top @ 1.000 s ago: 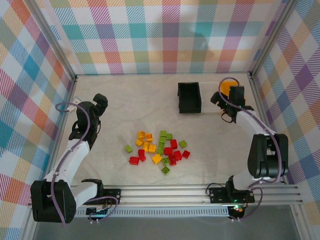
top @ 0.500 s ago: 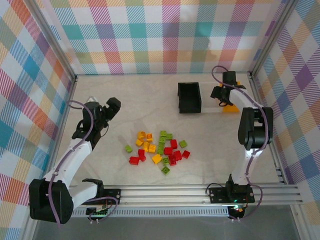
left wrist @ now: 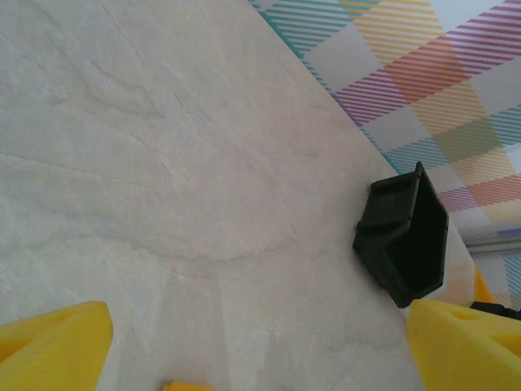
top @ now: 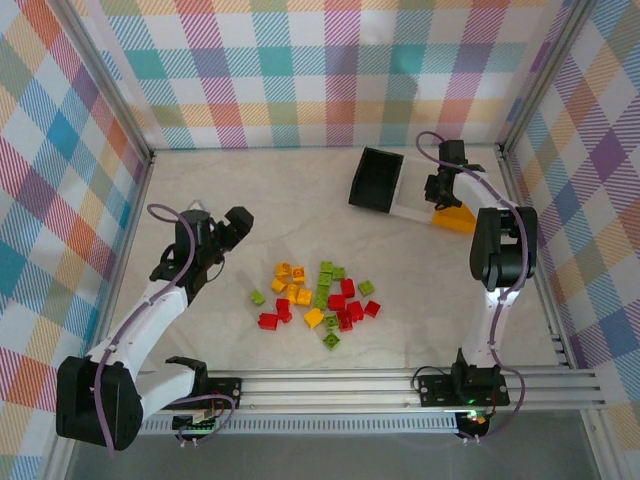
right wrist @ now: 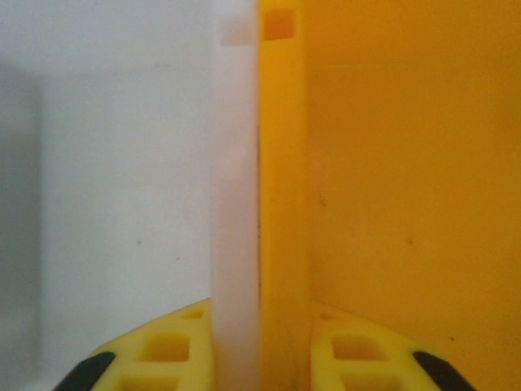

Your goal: Sort the legos into containers by color

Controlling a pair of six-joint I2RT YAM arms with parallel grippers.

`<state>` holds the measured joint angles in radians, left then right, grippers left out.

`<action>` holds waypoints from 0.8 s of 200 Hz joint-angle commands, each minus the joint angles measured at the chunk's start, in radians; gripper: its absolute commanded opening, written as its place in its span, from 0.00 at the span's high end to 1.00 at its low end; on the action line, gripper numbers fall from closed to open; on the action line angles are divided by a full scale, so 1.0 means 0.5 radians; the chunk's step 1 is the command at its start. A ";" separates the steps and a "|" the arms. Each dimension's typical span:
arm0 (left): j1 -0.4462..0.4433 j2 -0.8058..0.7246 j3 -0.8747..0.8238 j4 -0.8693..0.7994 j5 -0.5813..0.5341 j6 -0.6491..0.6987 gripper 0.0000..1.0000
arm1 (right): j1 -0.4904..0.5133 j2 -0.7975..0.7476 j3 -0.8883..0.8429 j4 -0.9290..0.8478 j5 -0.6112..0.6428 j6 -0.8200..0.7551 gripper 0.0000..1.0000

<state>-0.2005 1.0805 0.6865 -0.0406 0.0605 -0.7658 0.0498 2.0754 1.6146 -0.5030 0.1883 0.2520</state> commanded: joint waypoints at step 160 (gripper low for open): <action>-0.044 -0.520 -0.078 -0.547 0.000 0.078 0.04 | 1.106 -0.119 -0.089 -0.114 0.225 0.653 1.00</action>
<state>-0.2081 0.8406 0.6601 -0.2634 0.0666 -0.7616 0.5777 2.0190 1.5455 -0.5385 0.2745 0.4709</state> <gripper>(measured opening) 0.956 0.228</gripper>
